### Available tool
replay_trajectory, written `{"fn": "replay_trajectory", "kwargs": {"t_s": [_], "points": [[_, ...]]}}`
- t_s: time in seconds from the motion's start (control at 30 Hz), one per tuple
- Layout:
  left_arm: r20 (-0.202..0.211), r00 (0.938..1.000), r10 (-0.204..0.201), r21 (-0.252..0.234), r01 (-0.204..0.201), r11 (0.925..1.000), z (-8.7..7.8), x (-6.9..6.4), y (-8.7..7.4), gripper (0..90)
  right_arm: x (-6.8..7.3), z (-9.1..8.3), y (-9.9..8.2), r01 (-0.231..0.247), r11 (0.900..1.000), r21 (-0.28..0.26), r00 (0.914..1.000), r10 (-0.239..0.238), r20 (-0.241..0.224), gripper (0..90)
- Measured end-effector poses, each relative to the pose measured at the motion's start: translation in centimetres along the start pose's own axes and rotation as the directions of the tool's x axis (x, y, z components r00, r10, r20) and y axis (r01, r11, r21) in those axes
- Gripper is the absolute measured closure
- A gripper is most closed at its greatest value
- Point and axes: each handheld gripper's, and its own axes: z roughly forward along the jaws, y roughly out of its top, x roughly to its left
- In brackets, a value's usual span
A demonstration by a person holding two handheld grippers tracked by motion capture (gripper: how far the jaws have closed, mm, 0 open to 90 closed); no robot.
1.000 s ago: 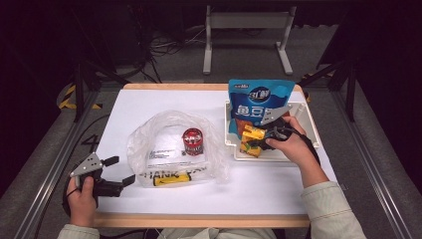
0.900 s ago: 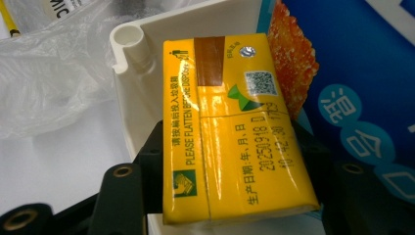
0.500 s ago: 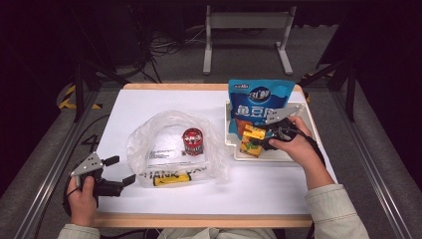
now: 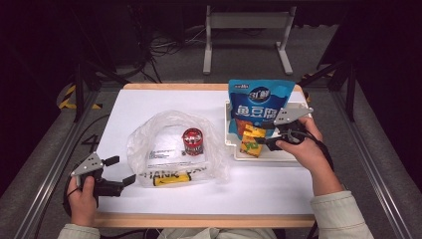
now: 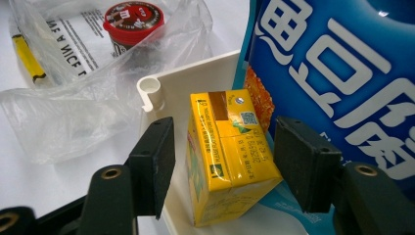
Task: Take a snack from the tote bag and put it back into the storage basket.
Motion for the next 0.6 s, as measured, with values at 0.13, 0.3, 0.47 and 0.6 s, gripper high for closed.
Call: {"fn": "replay_trajectory", "kwargs": {"t_s": [0.13,0.3,0.47,0.6], "points": [[-0.003,1.0,0.001,-0.002,-0.001,1.0,0.0,0.0,0.0,2.3,0.7,-0.4,0.0,0.008,0.9999,-0.013,1.0,-0.008,-0.004,41.9],[-0.003,1.0,0.001,-0.004,-0.001,1.0,0.0,0.0,0.0,2.3,1.6,-0.9,-0.2,0.007,0.9992,-0.038,0.9999,-0.007,-0.011,45.9],[0.0,1.0,0.002,-0.004,-0.002,1.0,-0.1,0.0,0.0,2.3,2.1,-1.3,-0.4,-0.008,0.9986,-0.053,0.9996,0.006,-0.029,54.1],[0.0,1.0,0.007,-0.003,-0.007,1.0,-0.1,0.0,0.1,2.3,2.1,-1.3,-0.6,-0.01,0.999,-0.044,0.9991,0.008,-0.041,58.4]]}}
